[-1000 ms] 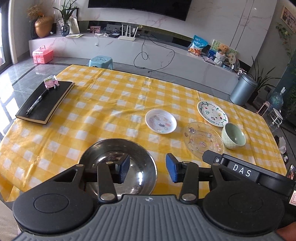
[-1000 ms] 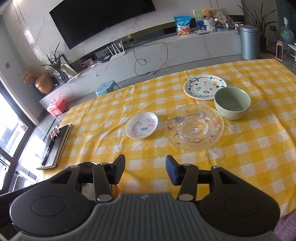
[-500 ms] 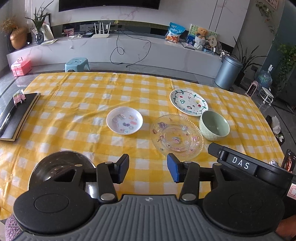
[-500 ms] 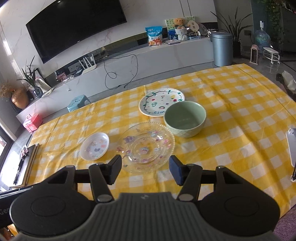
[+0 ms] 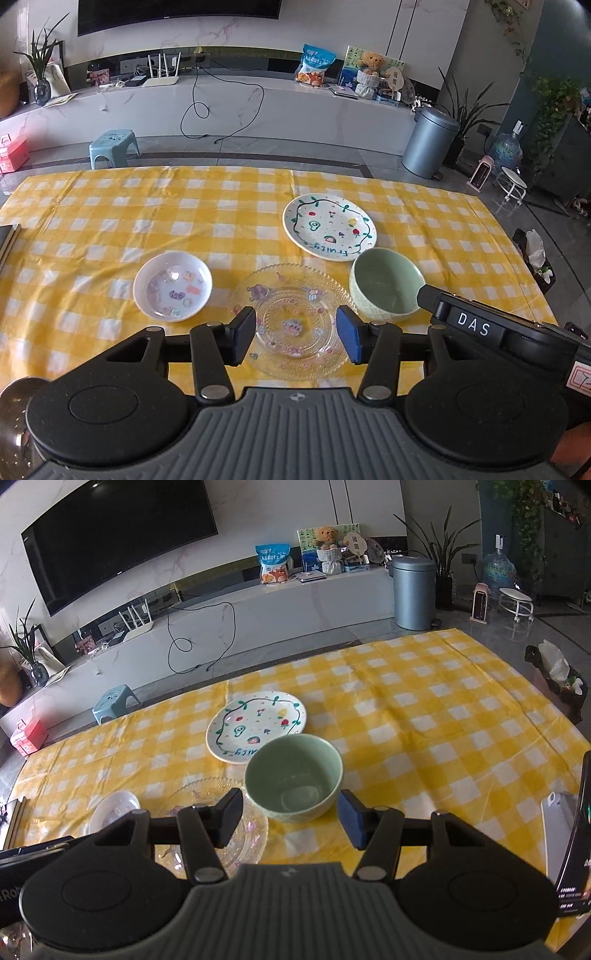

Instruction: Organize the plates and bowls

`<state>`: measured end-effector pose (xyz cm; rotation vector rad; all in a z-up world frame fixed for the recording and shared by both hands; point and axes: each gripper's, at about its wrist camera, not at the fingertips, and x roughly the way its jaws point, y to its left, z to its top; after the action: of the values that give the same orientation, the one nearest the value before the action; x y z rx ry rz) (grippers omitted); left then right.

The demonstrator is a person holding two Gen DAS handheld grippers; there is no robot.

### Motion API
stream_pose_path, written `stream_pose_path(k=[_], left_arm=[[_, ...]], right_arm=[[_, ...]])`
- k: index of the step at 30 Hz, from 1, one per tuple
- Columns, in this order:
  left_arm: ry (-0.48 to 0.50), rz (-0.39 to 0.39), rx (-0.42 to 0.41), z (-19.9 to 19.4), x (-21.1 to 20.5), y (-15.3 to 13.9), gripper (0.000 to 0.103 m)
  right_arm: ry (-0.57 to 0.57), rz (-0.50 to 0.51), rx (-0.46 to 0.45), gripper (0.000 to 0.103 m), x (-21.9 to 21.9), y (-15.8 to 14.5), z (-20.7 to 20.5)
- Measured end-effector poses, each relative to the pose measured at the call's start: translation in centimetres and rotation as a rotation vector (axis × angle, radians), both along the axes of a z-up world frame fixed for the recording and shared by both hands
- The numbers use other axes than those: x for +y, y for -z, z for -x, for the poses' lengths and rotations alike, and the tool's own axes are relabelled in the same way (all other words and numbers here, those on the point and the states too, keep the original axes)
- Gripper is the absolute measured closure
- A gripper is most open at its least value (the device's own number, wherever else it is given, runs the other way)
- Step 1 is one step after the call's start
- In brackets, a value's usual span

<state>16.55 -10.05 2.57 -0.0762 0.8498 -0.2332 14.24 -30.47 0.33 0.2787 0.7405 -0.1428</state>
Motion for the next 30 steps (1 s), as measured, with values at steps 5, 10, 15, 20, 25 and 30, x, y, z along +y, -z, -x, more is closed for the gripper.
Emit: stream_pose_path(k=[5, 10, 15, 20, 25, 30], left_arm=[[0.029, 0.034, -0.002, -2.0, -1.6, 0.7, 0.045], [0.033, 0.056, 0.020, -4.2, -2.8, 2.0, 0.045], [0.061, 0.059, 0.056, -6.2, -4.5, 3.8, 0.046], [0.064, 0.064, 0.092, -8.1, -5.3, 5.5, 0.053], [0.076, 0.075, 0.132, -9.5, -5.7, 7.2, 0.064], [0.093, 0.071, 0.158, -10.2, -6.3, 8.4, 0.076]], right_arm=[[0.022, -0.047, 0.025, 0.047, -2.3, 0.7, -2.1], [0.053, -0.047, 0.054, 0.047, -3.7, 1.6, -4.1], [0.062, -0.042, 0.103, 0.056, -4.1, 3.4, -5.8], [0.077, -0.102, 0.154, 0.068, -5.1, 5.5, -6.8], [0.087, -0.170, 0.182, 0.078, -5.8, 7.0, -7.6], [0.095, -0.200, 0.197, 0.083, -5.9, 8.1, -8.1]])
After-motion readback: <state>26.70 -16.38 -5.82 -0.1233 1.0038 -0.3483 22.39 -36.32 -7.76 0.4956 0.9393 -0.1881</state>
